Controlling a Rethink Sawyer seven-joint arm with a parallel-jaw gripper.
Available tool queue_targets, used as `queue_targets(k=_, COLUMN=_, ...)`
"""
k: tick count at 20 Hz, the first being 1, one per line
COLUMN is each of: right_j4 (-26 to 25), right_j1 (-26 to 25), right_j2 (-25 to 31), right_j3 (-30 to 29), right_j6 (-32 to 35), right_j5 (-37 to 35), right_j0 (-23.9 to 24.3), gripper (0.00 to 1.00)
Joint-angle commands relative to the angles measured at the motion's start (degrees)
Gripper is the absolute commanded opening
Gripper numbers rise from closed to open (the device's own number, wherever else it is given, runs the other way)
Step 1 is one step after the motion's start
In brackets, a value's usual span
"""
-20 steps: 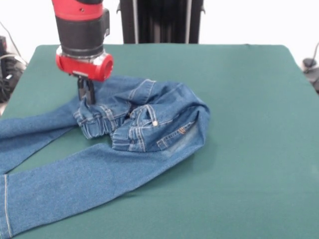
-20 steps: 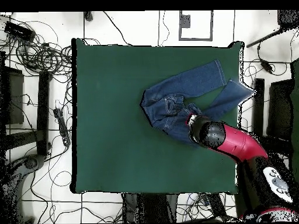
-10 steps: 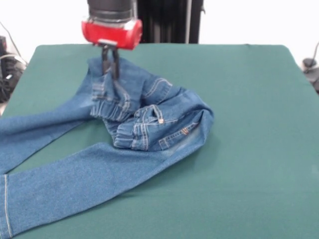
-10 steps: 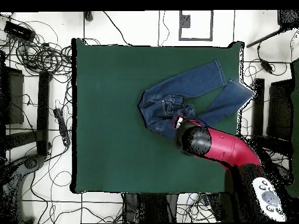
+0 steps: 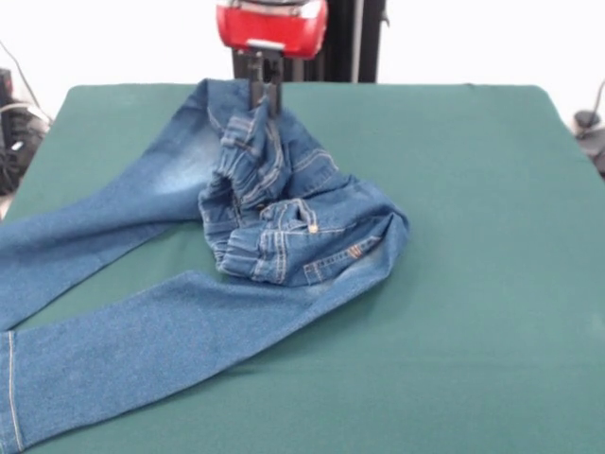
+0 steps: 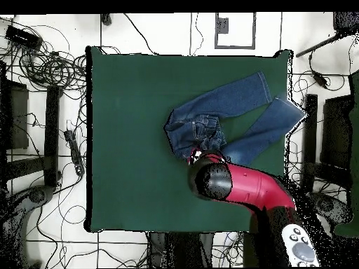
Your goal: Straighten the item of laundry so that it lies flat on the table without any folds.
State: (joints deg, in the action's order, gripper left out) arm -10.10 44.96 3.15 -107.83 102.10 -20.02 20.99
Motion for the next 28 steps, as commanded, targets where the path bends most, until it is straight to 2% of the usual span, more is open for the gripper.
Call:
queue_targets(k=1, right_j4=-0.9, right_j1=0.8, right_j2=0.1, right_j3=-10.1, right_j6=10.4, right_j5=4.7, right_j0=-3.4, gripper=0.0)
queue_targets(k=5, right_j4=-1.9, right_j1=1.4, right_j2=-1.7, right_j3=-12.8, right_j6=10.9, right_j5=8.3, right_j0=-4.4, gripper=0.0)
queue_targets(k=11, right_j4=-0.3, right_j1=2.3, right_j2=-1.4, right_j3=-20.0, right_j6=13.1, right_j5=14.1, right_j0=-4.8, gripper=0.0)
queue_targets(k=16, right_j4=2.2, right_j1=3.9, right_j2=-0.5, right_j3=-22.8, right_j6=13.4, right_j5=13.9, right_j0=-4.6, gripper=0.0)
queue_targets(k=20, right_j4=3.8, right_j1=3.7, right_j2=-0.3, right_j3=-23.6, right_j6=14.9, right_j5=16.3, right_j0=-4.4, gripper=0.0)
queue_targets(k=23, right_j4=2.8, right_j1=2.4, right_j2=-0.7, right_j3=-23.5, right_j6=14.0, right_j5=18.4, right_j0=-4.6, gripper=0.0)
queue_targets(k=28, right_j4=-2.0, right_j1=0.0, right_j2=-4.4, right_j3=-26.9, right_j6=12.6, right_j5=26.4, right_j0=-6.4, gripper=0.0)
